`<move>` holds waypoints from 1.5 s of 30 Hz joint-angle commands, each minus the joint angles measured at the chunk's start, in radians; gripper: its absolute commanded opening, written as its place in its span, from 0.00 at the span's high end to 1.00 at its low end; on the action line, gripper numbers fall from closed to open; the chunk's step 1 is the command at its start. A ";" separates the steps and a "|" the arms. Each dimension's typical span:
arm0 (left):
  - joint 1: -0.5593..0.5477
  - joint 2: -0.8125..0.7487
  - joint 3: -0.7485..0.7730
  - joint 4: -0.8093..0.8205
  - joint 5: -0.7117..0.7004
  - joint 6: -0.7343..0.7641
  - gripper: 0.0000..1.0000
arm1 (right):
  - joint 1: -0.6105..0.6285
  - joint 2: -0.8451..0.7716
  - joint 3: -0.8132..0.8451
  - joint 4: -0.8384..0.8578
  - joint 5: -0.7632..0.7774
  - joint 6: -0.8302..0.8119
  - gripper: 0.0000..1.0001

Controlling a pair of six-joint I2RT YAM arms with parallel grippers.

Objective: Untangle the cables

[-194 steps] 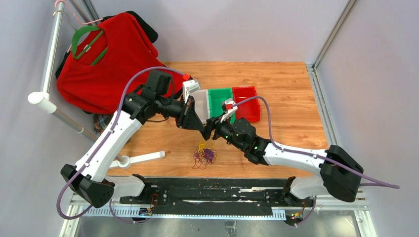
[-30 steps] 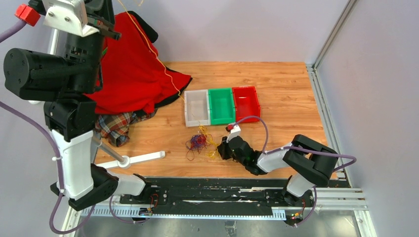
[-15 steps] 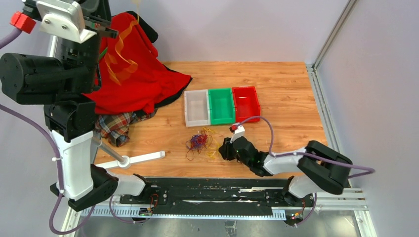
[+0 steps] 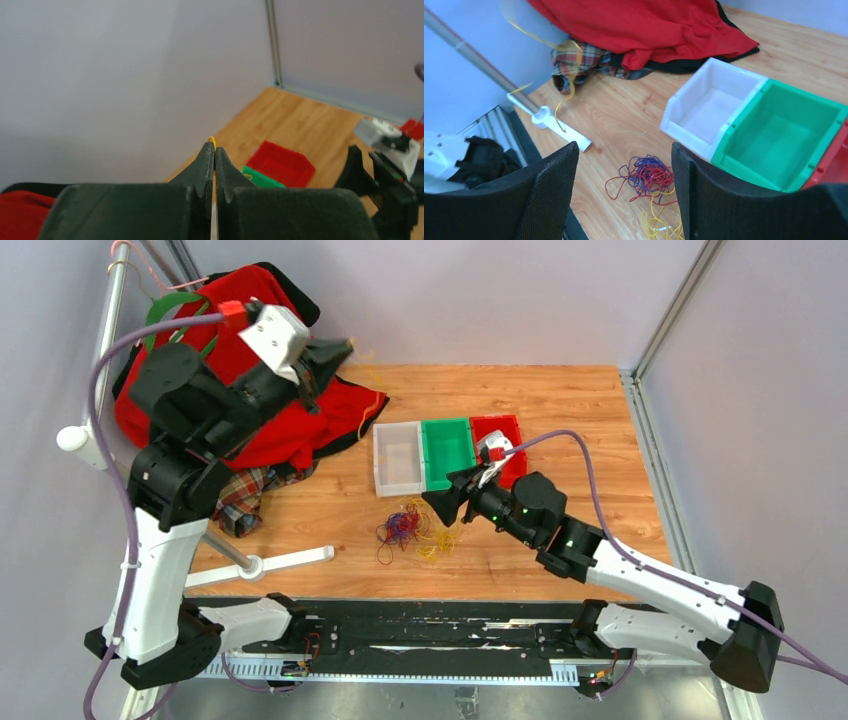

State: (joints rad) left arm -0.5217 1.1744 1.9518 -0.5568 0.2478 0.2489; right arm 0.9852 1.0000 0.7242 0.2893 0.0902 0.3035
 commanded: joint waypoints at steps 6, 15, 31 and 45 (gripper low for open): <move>-0.009 -0.065 -0.206 -0.157 0.212 -0.107 1.00 | -0.008 -0.022 0.264 -0.265 -0.229 -0.203 0.30; -0.009 -0.057 -0.236 -0.214 0.318 -0.130 1.00 | -0.007 0.098 0.418 -0.226 -0.282 -0.274 0.26; -0.009 -0.017 -0.162 -0.340 0.528 -0.114 0.99 | -0.016 0.282 0.534 -0.151 -0.163 -0.373 0.49; -0.010 -0.016 -0.228 -0.372 0.110 -0.026 0.01 | -0.216 0.290 0.570 -0.298 -0.038 -0.302 1.00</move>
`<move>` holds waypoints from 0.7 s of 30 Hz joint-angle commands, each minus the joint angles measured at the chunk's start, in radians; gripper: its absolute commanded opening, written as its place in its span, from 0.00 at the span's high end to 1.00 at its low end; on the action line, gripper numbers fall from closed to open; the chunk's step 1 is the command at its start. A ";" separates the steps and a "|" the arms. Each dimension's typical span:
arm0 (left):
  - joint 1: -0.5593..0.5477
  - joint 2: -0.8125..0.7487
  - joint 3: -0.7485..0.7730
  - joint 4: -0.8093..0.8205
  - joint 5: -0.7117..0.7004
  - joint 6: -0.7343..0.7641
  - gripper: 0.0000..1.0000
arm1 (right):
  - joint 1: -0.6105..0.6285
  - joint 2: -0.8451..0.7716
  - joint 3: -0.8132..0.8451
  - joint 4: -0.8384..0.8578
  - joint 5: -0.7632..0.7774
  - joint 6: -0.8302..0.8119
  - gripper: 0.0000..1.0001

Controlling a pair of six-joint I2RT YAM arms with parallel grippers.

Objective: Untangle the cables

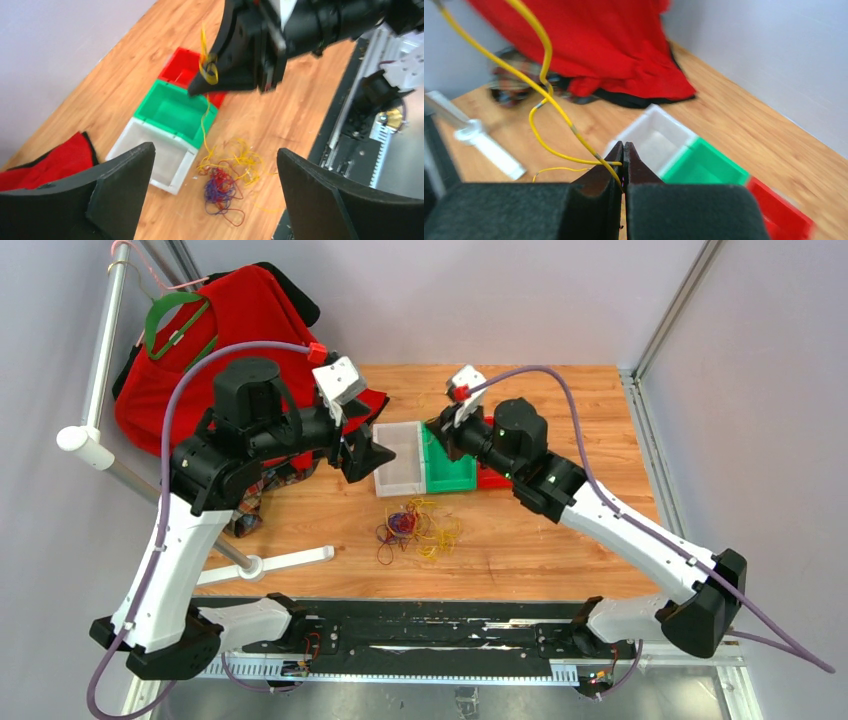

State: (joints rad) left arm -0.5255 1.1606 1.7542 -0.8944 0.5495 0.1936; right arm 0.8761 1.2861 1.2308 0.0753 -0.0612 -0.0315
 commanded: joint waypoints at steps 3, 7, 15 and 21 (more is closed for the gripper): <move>-0.005 -0.006 -0.052 -0.082 -0.228 0.045 0.02 | -0.196 0.044 0.112 -0.142 0.247 0.008 0.99; -0.005 -0.014 -0.077 -0.136 -0.265 0.058 0.02 | -0.264 0.108 0.149 -0.134 0.398 -0.084 0.99; -0.005 -0.030 -0.117 -0.170 -0.303 0.075 0.02 | -0.290 0.267 0.219 -0.037 0.785 -0.344 0.99; -0.005 -0.038 -0.138 -0.170 -0.302 0.074 0.02 | -0.319 0.324 0.229 -0.003 0.945 -0.396 0.99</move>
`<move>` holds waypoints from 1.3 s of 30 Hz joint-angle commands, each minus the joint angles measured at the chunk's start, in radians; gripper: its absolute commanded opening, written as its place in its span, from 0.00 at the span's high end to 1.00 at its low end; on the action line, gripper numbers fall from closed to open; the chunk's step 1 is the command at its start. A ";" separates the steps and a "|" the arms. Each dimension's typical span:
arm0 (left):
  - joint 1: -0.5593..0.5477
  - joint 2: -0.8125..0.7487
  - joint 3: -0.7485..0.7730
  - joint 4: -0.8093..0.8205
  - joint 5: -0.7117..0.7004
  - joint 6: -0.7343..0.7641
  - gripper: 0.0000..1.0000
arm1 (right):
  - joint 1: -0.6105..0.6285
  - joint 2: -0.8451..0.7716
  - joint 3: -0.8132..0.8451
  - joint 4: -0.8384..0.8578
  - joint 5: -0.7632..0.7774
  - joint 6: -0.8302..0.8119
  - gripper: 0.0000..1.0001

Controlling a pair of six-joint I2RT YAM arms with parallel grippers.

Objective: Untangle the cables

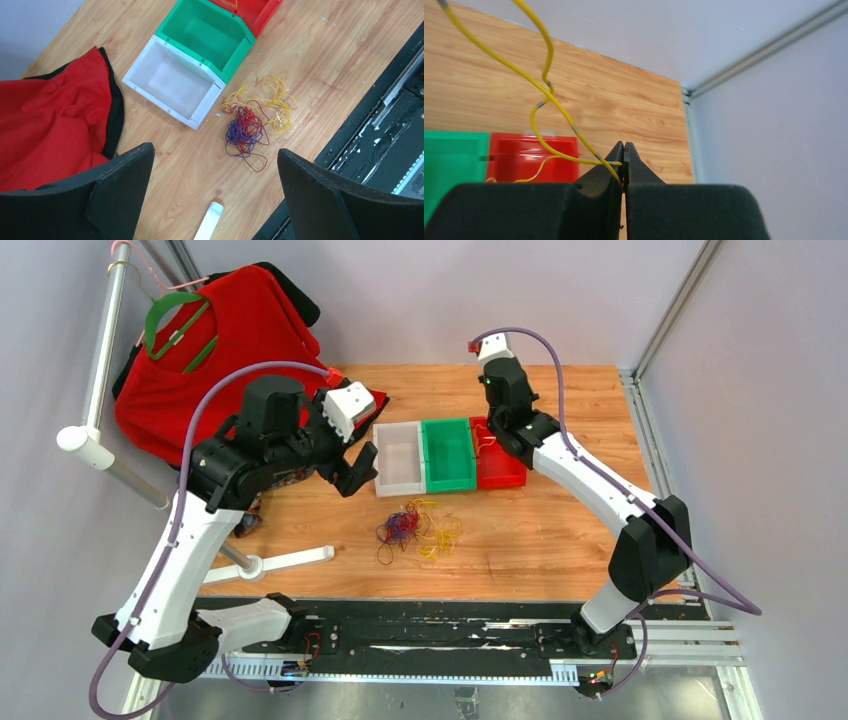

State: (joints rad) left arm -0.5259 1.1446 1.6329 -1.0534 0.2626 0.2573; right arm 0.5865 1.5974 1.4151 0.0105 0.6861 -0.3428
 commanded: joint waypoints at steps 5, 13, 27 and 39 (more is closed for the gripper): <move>-0.006 -0.023 -0.043 -0.011 -0.033 0.021 0.02 | -0.048 0.015 0.021 0.047 0.213 -0.075 0.99; -0.005 -0.026 -0.116 -0.012 -0.072 0.029 0.02 | -0.043 0.121 0.052 -0.109 0.145 0.034 0.99; 0.062 -0.025 -0.186 -0.019 -0.089 0.040 0.02 | 0.033 0.328 0.166 -0.292 0.038 0.225 0.99; 0.153 -0.008 -0.238 -0.019 -0.045 0.080 0.04 | -0.015 0.408 0.190 -0.384 -0.101 0.464 0.99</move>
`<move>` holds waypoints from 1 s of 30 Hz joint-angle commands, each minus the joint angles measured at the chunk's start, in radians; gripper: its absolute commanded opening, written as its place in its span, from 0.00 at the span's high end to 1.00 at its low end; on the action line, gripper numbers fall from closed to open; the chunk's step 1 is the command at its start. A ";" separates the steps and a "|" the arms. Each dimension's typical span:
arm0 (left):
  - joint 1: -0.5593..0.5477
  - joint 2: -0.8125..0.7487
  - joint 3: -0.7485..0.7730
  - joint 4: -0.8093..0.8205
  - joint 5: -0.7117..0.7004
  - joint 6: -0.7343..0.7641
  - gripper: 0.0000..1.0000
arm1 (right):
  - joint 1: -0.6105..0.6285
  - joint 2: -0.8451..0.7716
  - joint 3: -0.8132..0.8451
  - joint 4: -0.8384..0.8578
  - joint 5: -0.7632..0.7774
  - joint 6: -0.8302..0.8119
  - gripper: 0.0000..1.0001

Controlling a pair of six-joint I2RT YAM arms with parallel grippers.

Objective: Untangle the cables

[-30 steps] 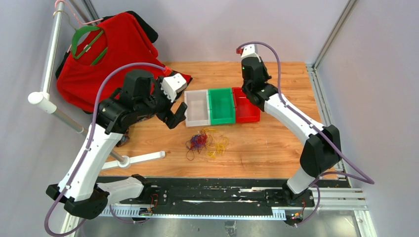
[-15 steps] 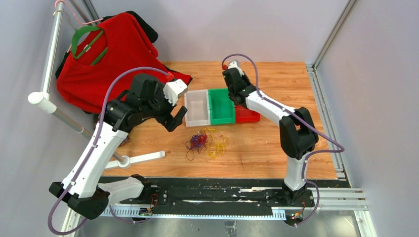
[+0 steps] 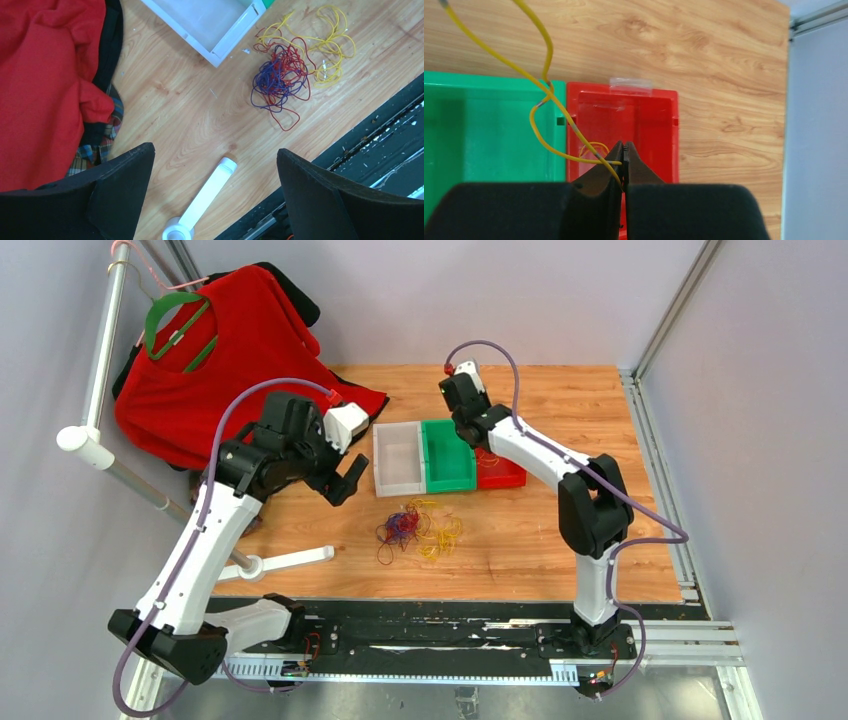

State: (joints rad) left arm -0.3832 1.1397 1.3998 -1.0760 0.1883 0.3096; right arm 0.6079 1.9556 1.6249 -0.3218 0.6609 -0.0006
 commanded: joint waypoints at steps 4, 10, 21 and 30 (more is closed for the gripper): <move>0.013 -0.008 -0.024 0.005 0.031 0.044 0.07 | -0.096 0.057 -0.059 -0.049 -0.250 0.206 0.99; 0.022 0.032 -0.054 0.007 0.040 0.048 0.08 | -0.144 0.092 -0.088 -0.047 -0.408 0.277 0.99; 0.040 0.145 -0.181 0.225 -0.028 0.004 0.04 | -0.191 0.116 -0.146 -0.045 -0.420 0.388 0.99; 0.039 0.338 -0.131 0.371 -0.020 -0.013 0.09 | -0.183 0.039 -0.346 -0.028 -0.330 0.559 0.99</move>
State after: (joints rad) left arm -0.3489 1.4178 1.2293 -0.8101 0.1600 0.3141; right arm 0.4259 2.0106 1.3819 -0.3099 0.2897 0.4404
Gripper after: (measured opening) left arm 0.922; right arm 0.009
